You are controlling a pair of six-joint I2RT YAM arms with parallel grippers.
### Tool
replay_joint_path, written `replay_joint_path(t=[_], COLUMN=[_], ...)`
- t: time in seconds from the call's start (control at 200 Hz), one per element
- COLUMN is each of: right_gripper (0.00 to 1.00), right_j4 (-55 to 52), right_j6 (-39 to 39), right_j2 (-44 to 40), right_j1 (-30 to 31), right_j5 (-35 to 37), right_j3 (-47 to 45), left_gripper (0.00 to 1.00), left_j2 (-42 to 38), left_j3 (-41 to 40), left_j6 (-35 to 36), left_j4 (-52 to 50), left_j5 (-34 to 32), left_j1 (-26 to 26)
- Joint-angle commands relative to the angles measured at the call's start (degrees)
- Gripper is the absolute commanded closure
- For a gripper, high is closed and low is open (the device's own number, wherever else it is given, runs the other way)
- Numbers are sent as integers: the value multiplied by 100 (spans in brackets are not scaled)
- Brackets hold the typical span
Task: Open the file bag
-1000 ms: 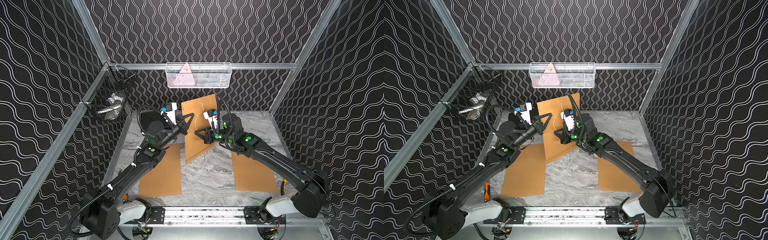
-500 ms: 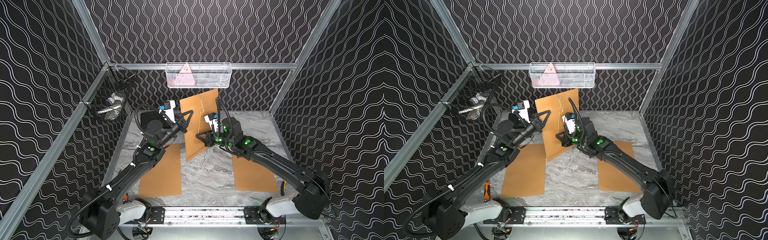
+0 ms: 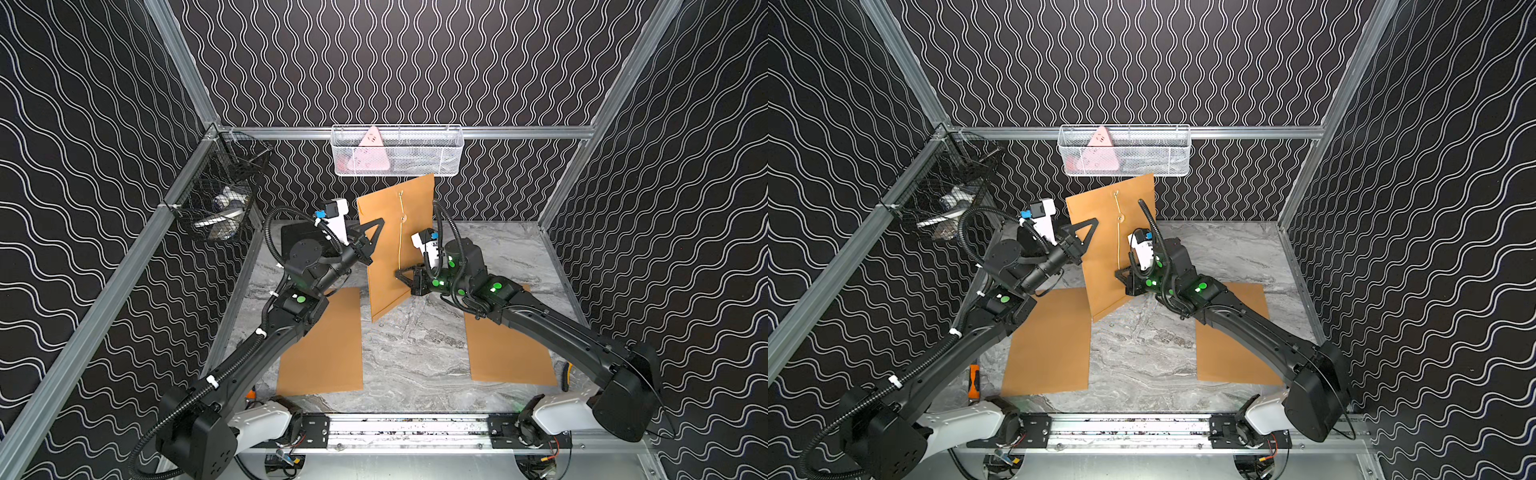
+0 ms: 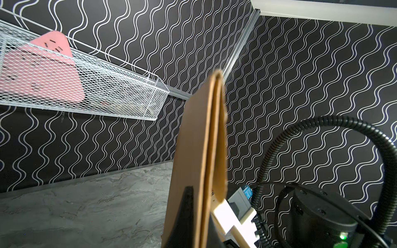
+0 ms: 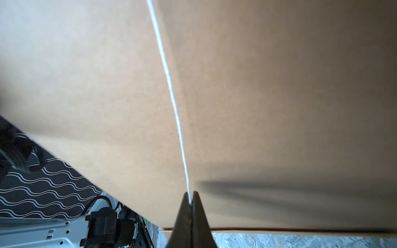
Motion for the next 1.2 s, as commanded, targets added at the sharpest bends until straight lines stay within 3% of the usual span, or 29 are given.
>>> replay_joint_path(t=[0.0,0.38,0.626,1.196], right_gripper=[100,100,100,100], right_j4=[117,44,182,-439], right_j6=[-105,-131,79,-434], right_j2=[-112,-235,-359,-338], right_j1=[-12,-261,-862,-1259], right_j5=[345,540,313,146], right_j3=[-57,-215,-429,414], left_gripper=[100,100,100,100], left_j2=[-80,-164,-264,-477], left_j3=[-3,-4,-56,-329], left_j6=[120,151,195,394], left_j4=[96,58,-36,-270], left_j5=[-49,-19,8,112], left_j1=[5,43,47,49])
